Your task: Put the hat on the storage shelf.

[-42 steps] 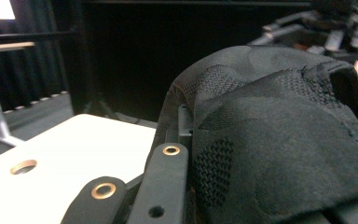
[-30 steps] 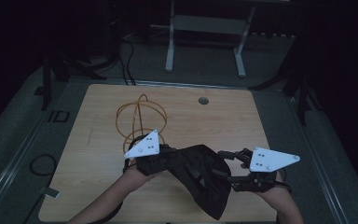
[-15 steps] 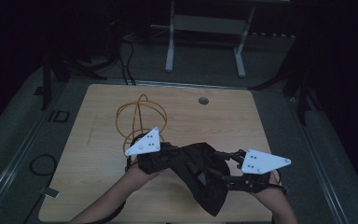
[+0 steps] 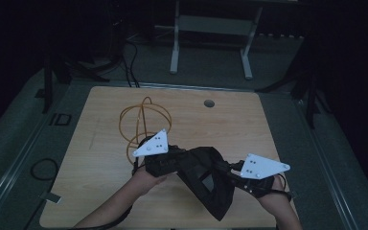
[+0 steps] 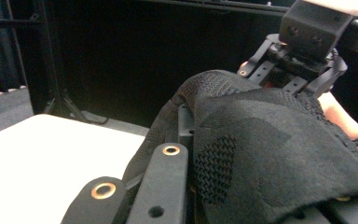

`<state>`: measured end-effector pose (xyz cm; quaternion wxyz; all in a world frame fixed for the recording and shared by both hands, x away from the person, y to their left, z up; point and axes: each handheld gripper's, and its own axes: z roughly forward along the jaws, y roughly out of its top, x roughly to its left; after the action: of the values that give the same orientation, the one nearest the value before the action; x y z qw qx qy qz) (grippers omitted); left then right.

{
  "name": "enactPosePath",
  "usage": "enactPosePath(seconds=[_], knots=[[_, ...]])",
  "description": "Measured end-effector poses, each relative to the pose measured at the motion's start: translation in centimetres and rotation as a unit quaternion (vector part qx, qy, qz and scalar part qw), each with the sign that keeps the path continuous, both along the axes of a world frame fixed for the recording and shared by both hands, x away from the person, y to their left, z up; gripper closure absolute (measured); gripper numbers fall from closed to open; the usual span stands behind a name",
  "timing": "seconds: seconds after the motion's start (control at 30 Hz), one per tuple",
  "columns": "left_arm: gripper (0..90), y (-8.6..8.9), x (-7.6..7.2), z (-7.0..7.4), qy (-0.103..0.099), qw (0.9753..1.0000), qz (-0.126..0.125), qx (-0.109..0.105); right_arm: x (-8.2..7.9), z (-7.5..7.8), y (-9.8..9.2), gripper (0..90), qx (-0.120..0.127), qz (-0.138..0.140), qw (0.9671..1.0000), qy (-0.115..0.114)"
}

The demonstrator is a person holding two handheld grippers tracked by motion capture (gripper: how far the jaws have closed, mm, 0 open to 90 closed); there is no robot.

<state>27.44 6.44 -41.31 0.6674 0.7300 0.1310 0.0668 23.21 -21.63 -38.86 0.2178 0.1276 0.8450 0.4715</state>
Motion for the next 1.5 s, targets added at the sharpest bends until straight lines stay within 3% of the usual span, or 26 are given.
enactPosePath(seconds=[0.03, 0.17, 0.2, 0.27, 0.37, 0.4, 0.47, 0.5, 0.6, 0.73, 0.8, 0.83, 0.97, 1.0, 1.03, 1.07, 1.1, 1.13, 1.17, 1.2, 1.27, 1.43, 1.5], knots=[[88.2, 0.2, 0.1, 0.0, 0.000, 1.0000, 0.002, 0.002, 0.0, 0.3, -0.4, 88.1, 0.022, 0.003, 0.9997, 0.005], [88.0, 0.3, 0.1, 0.1, 0.000, 1.0000, 0.005, 0.004, -0.2, 0.8, -1.1, 88.1, 0.047, 0.008, 0.9988, 0.009], [87.9, 0.4, 0.1, 0.2, -0.004, 1.0000, 0.007, 0.004, -0.2, 1.1, -1.5, 88.1, 0.072, 0.014, 0.9971, 0.021], [87.8, 0.4, 0.0, 0.4, -0.007, 0.9999, 0.011, 0.002, -0.2, 1.3, -1.8, 88.1, 0.091, 0.021, 0.9953, 0.028], [86.3, 0.5, 0.0, 0.5, -0.009, 0.9999, 0.014, 0.002, -0.1, 1.6, -2.2, 88.2, 0.112, 0.023, 0.9926, 0.039], [84.9, 0.5, 0.0, 0.7, -0.017, 0.9994, 0.026, 0.013, 0.0, 1.7, -2.2, 88.2, 0.111, 0.019, 0.9930, 0.037], [81.7, 0.5, 0.0, 0.7, -0.020, 0.9992, 0.031, 0.016, 0.0, 1.8, -2.3, 88.2, 0.112, 0.011, 0.9931, 0.033], [66.6, 0.6, -0.1, 0.8, -0.025, 0.9980, 0.051, 0.028, 0.1, 2.0, -2.5, 88.2, 0.116, 0.007, 0.9927, 0.032], [48.7, 0.9, -0.5, 0.7, -0.039, 0.9956, 0.073, 0.043, 0.1, 2.6, -2.8, 88.2, 0.118, -0.008, 0.9929, 0.018], [37.1, 1.4, -1.2, 0.7, -0.053, 0.9928, 0.094, 0.052, 0.3, 3.5, -2.9, 88.2, 0.117, -0.027, 0.9927, 0.003], [32.2, 1.7, -1.3, 0.7, -0.053, 0.9929, 0.096, 0.046, 0.5, 3.9, -3.0, 88.2, 0.117, -0.039, 0.9923, -0.003], [32.2, 1.9, -1.5, 0.7, -0.052, 0.9918, 0.107, 0.048, 0.5, 3.9, -3.0, 88.2, 0.117, -0.039, 0.9923, -0.003], [18.0, 3.0, -2.2, 0.3, -0.041, 0.9908, 0.121, 0.044, 1.3, 4.7, -3.2, 88.2, 0.132, -0.061, 0.9893, -0.005], [16.2, 3.8, -2.5, 0.0, -0.031, 0.9894, 0.133, 0.048, 1.6, 5.1, -3.3, 88.2, 0.139, -0.073, 0.9876, -0.012], [14.1, 3.8, -2.5, 0.0, -0.031, 0.9894, 0.133, 0.048, 1.8, 5.3, -3.3, 88.2, 0.141, -0.076, 0.9869, -0.013], [13.3, 4.7, -2.9, -0.4, -0.028, 0.9872, 0.149, 0.051, 1.9, 5.6, -3.3, 88.2, 0.141, -0.081, 0.9865, -0.016], [10.9, 4.7, -2.9, -0.4, -0.028, 0.9872, 0.149, 0.051, 1.9, 5.6, -3.3, 88.2, 0.141, -0.081, 0.9865, -0.016], [8.1, 5.5, -3.3, -0.8, -0.025, 0.9849, 0.162, 0.056, 2.3, 6.0, -3.1, 88.1, 0.142, -0.089, 0.9856, -0.020], [6.5, 5.5, -3.3, -0.8, -0.025, 0.9849, 0.162, 0.056, 2.3, 6.0, -3.1, 88.1, 0.142, -0.089, 0.9856, -0.020], [4.1, 5.9, -3.5, -1.1, -0.023, 0.9830, 0.172, 0.059, 2.8, 6.5, -2.8, 88.2, 0.141, -0.097, 0.9849, -0.026], [2.4, 6.8, -4.0, -1.6, -0.019, 0.9805, 0.186, 0.061, 3.0, 6.7, -2.6, 88.1, 0.139, -0.097, 0.9851, -0.027], [2.3, 8.7, -4.9, -3.1, -0.008, 0.9746, 0.215, 0.061, 4.7, 7.7, -1.7, 88.1, 0.148, -0.115, 0.9818, -0.029], [2.3, 9.4, -5.4, -4.0, -0.009, 0.9707, 0.229, 0.070, 5.4, 8.1, -1.2, 88.1, 0.151, -0.118, 0.9810, -0.030]])
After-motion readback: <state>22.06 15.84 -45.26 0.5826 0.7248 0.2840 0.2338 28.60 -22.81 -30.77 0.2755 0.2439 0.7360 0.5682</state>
